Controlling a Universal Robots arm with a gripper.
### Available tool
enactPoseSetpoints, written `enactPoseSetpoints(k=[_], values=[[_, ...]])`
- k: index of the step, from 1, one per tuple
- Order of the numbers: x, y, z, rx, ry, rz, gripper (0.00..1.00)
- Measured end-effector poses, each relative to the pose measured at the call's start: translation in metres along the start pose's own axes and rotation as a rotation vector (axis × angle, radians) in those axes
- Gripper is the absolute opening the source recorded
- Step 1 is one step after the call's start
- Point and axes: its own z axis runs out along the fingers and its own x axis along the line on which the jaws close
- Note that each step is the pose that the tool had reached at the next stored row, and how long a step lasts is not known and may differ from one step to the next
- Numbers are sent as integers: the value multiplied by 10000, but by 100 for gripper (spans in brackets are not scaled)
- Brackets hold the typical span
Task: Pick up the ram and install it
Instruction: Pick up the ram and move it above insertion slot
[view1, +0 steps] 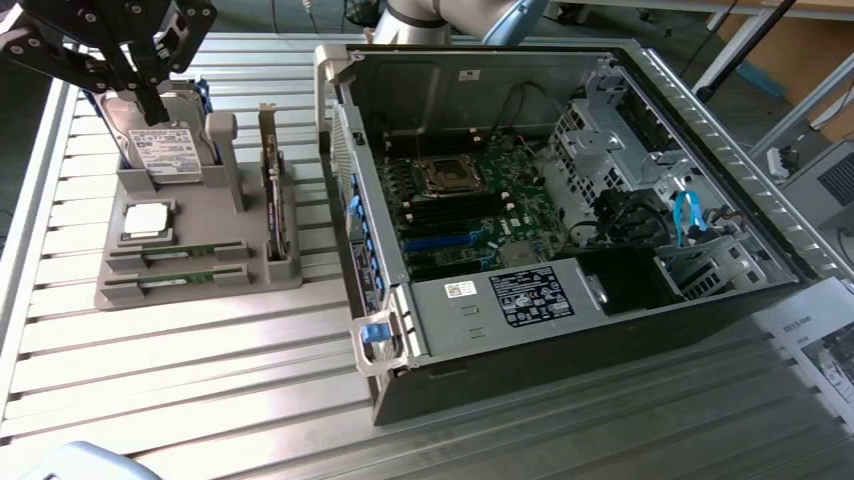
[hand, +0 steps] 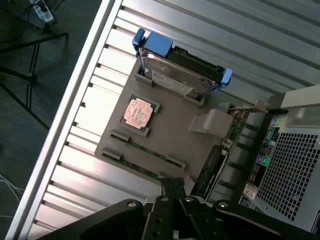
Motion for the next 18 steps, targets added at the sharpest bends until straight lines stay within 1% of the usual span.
enactPoseSetpoints(k=[18], values=[[0, 0, 0, -28, 49, -1135, 10]])
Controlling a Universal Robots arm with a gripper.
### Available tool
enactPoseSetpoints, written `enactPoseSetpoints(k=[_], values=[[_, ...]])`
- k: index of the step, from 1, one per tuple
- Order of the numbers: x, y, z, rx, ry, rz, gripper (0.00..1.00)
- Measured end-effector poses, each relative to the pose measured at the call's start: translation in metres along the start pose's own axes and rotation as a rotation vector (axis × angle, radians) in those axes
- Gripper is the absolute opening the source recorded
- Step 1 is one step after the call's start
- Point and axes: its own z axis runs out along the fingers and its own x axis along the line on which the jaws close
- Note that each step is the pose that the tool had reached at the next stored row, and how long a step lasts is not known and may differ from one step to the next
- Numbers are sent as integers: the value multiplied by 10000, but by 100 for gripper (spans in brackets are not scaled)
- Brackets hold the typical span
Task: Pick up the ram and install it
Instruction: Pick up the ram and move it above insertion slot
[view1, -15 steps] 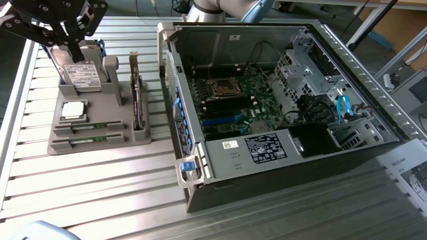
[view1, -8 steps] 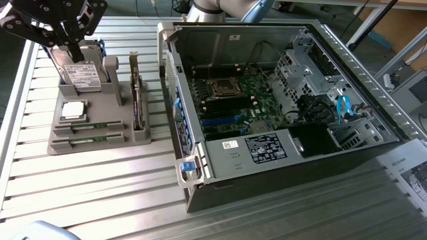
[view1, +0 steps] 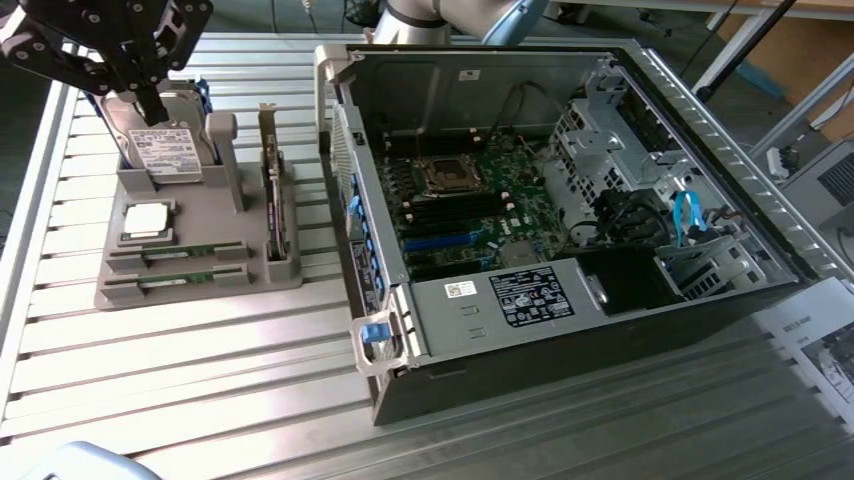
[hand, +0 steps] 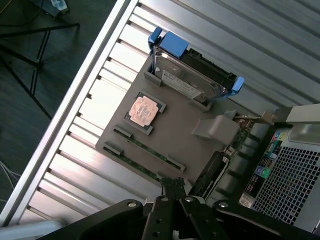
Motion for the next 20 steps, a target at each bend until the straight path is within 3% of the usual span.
enactPoseSetpoints(k=[20], values=[[0, 0, -1, -32, 59, -1292, 10]])
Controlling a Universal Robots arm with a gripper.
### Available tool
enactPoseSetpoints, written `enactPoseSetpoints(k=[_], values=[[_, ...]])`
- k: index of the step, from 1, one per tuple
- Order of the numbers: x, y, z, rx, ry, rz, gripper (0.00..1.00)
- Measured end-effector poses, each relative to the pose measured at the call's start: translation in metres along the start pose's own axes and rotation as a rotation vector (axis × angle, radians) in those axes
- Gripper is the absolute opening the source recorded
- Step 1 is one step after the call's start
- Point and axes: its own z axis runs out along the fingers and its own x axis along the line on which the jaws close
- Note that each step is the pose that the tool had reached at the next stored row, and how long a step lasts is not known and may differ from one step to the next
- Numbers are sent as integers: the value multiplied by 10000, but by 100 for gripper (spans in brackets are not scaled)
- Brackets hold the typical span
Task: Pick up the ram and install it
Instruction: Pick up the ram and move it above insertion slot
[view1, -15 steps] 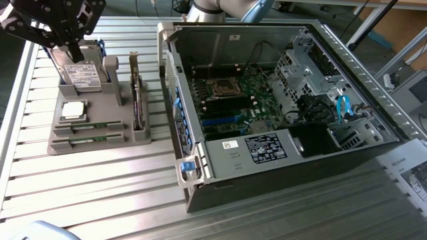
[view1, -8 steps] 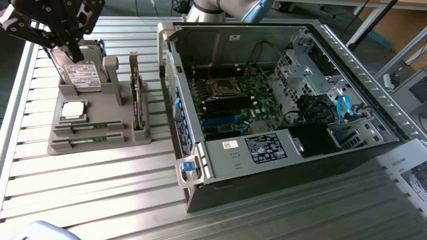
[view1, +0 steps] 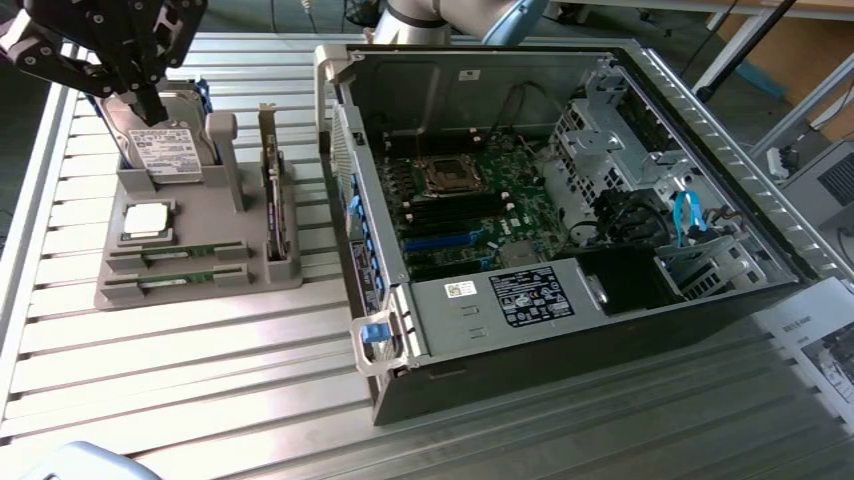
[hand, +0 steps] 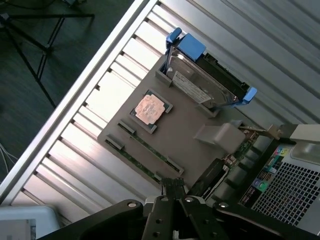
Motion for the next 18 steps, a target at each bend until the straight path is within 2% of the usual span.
enactPoseSetpoints(k=[18], values=[[0, 0, 0, -30, 54, -1232, 10]])
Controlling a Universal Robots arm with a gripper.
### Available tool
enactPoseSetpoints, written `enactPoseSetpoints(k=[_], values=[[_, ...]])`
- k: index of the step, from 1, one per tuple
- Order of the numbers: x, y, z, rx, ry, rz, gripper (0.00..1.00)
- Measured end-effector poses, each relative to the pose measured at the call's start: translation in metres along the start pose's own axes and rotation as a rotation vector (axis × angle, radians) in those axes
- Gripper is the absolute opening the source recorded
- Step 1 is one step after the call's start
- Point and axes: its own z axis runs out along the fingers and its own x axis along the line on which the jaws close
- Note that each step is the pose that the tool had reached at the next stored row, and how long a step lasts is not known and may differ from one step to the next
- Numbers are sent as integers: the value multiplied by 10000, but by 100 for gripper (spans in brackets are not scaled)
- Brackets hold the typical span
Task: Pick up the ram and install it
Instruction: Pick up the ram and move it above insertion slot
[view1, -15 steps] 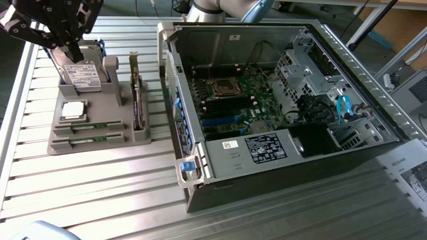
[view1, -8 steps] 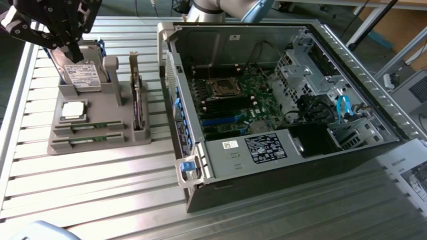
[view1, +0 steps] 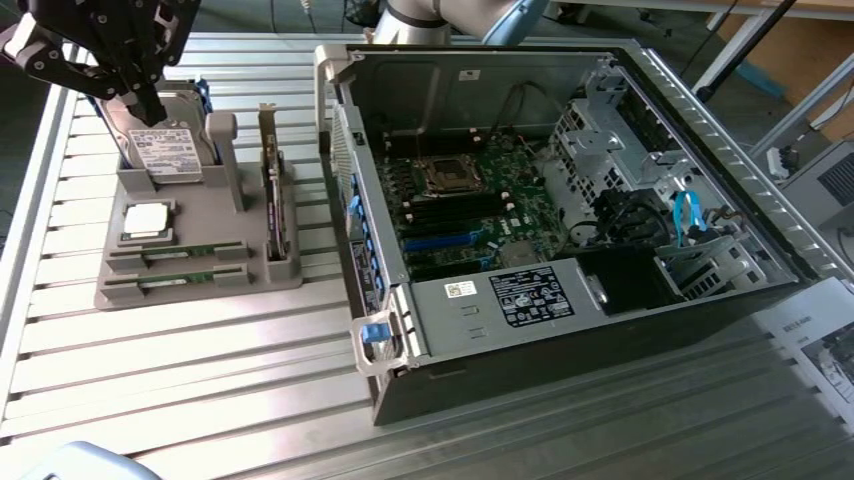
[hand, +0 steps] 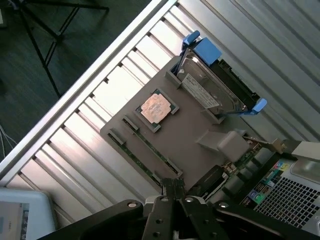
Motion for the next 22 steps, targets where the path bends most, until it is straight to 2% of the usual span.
enactPoseSetpoints(k=[22], values=[[0, 0, 0, -47, 88, -1964, 10]])
